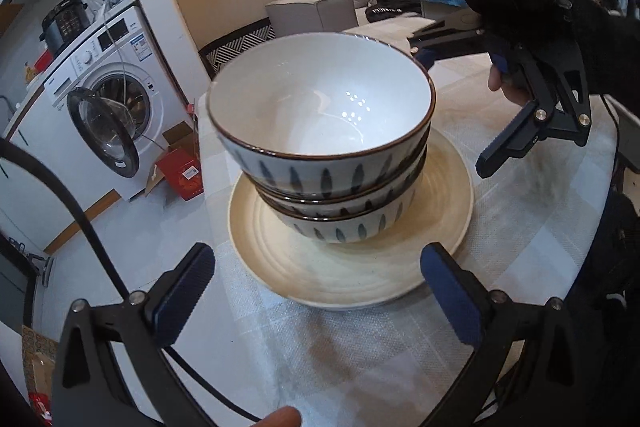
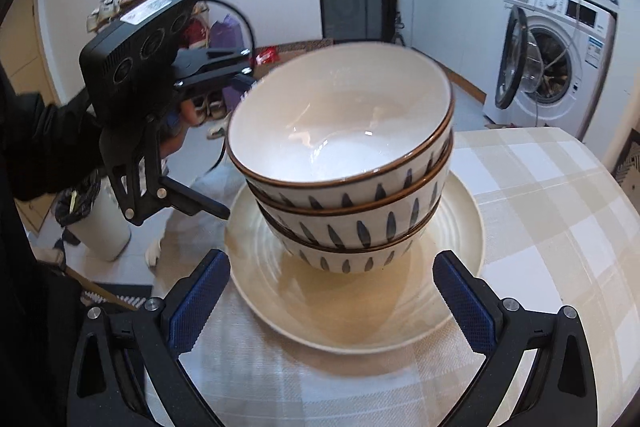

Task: Organize plates and bowls

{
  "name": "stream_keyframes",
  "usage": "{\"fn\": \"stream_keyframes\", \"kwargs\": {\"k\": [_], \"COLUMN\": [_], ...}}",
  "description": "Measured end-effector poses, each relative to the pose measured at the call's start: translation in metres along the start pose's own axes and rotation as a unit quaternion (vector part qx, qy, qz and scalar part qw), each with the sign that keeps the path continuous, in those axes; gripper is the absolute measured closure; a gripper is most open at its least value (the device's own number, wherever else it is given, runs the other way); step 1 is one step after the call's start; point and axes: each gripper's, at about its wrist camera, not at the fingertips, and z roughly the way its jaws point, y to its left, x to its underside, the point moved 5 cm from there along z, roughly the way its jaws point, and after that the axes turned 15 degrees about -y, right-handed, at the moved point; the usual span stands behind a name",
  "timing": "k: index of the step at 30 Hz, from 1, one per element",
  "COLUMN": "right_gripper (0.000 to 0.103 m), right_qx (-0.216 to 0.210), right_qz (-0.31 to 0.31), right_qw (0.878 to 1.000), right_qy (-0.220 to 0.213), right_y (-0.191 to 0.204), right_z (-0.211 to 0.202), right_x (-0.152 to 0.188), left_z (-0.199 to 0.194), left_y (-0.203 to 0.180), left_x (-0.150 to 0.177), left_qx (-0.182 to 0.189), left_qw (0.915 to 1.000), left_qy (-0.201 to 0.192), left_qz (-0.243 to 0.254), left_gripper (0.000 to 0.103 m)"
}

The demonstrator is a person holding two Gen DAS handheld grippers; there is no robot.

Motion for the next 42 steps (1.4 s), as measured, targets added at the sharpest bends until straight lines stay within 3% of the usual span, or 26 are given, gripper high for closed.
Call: {"fn": "stream_keyframes", "kwargs": {"k": [5, 11, 16, 20, 23, 35, 42], "right_gripper": [0.000, 0.000, 0.000, 0.000, 0.000, 0.000, 0.000], "right_qx": [0.025, 0.074, 0.132, 0.190, 0.205, 0.255, 0.276], "right_qz": [0.032, 0.091, 0.137, 0.137, 0.142, 0.125, 0.114], "right_qw": [0.999, 0.991, 0.976, 0.964, 0.958, 0.944, 0.938], "right_qy": [-0.025, -0.057, -0.101, -0.127, -0.145, -0.170, -0.175], "right_y": [0.013, 0.033, 0.049, 0.066, 0.079, 0.114, 0.122], "right_z": [-0.024, -0.047, -0.068, -0.082, -0.086, -0.090, -0.091], "right_x": [-0.009, -0.010, -0.003, 0.009, 0.015, 0.038, 0.050], "left_z": [-0.038, -0.064, -0.064, -0.064, -0.063, -0.064, -0.059], "left_y": [0.006, -0.009, -0.029, -0.042, -0.051, -0.067, -0.073], "left_x": [-0.011, -0.016, -0.014, -0.010, -0.008, 0.012, 0.023], "left_qx": [-0.038, -0.072, -0.094, -0.119, -0.135, -0.180, -0.188], "left_qw": [0.9965, 0.9892, 0.9834, 0.9770, 0.9716, 0.9622, 0.9615], "left_qy": [-0.045, -0.071, -0.069, -0.077, -0.085, -0.091, -0.095], "left_qz": [-0.060, -0.107, -0.139, -0.160, -0.175, -0.183, -0.177], "left_gripper": [0.000, 0.000, 0.000, 0.000, 0.000, 0.000, 0.000]}}
